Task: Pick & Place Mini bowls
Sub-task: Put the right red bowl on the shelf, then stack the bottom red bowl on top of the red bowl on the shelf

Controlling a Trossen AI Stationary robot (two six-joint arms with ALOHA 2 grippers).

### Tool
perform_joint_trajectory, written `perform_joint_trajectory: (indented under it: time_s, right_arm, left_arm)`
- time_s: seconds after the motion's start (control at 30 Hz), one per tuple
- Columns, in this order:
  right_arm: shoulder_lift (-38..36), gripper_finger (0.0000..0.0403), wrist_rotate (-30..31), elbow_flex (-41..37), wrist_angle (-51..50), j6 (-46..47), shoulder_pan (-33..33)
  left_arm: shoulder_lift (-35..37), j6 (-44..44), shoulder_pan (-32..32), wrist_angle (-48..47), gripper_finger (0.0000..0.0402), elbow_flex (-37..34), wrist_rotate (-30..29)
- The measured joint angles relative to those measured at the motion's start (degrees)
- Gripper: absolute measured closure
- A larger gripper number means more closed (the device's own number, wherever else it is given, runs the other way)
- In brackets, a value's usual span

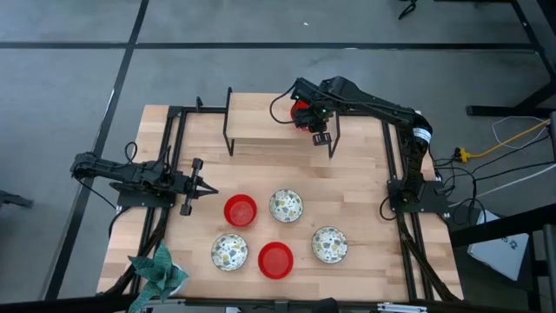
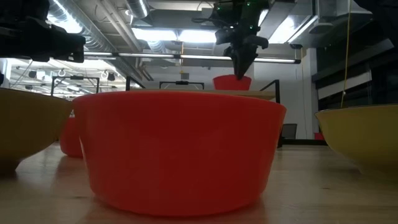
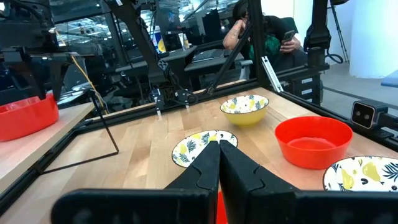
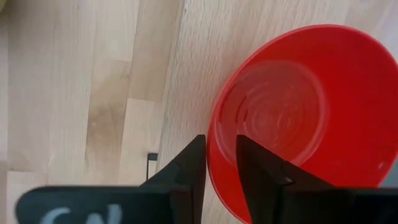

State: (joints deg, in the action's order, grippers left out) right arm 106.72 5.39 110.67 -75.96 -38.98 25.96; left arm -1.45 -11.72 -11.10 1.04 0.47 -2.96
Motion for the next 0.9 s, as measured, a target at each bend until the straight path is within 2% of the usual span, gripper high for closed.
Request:
perform_joint_trajectory:
  time_s: [0.67,0.77,0.9]
  right_arm:
    - [0.0,0.0310,0.0,0.0,1.1,1.2,0.0]
    - [0.0,0.0292,0.1,0.0,1.0,1.2,0.0]
    - [0.0,0.0244,1.1,0.0,0.8,1.2,0.0]
  left_arm:
    - [0.0,0.0,0.0,0.0,0.0398,0.0,0.0]
    - [0.0,0.0,0.0,0.0,0.0398,0.0,0.0]
    - [0.0,0.0,0.0,0.0,0.0398,0.0,0.0]
